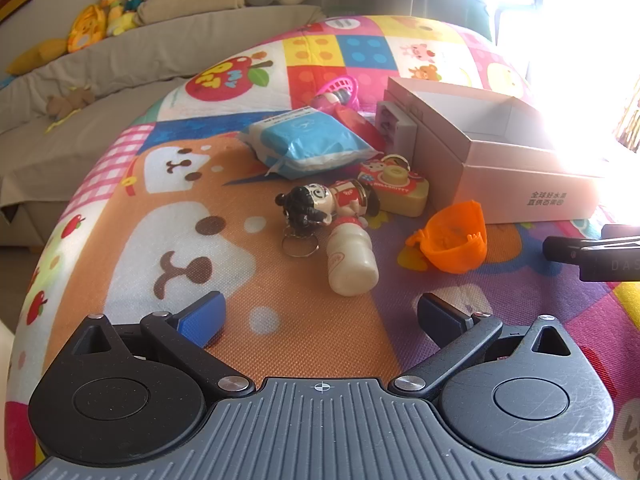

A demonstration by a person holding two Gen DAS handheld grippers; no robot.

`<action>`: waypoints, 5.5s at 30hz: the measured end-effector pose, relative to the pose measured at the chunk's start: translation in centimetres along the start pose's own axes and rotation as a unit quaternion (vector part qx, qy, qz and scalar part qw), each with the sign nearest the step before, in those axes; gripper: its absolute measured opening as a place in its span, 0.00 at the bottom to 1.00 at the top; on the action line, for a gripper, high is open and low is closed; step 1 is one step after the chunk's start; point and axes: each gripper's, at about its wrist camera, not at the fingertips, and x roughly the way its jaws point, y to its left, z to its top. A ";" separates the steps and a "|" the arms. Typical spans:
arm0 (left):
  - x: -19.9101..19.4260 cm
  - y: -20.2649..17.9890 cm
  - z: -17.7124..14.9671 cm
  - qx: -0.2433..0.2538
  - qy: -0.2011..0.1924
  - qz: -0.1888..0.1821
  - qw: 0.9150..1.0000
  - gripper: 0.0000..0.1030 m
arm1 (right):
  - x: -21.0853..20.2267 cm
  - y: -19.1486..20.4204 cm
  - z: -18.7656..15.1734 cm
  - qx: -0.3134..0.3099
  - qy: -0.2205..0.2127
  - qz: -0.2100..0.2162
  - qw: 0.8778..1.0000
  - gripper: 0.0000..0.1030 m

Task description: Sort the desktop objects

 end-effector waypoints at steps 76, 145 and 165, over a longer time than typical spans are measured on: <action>-0.6 0.3 -0.2 0.023 0.023 -0.017 0.999 1.00 | -3.3 2.4 -1.7 -0.030 0.046 0.039 0.998 1.00; 0.8 3.5 2.5 0.126 -0.019 0.091 0.988 1.00 | -5.2 3.6 -2.5 0.006 -0.048 0.044 0.998 0.84; 1.2 1.5 2.5 0.125 -0.015 0.063 0.990 1.00 | -5.2 3.4 -2.5 0.010 -0.052 0.047 0.998 0.85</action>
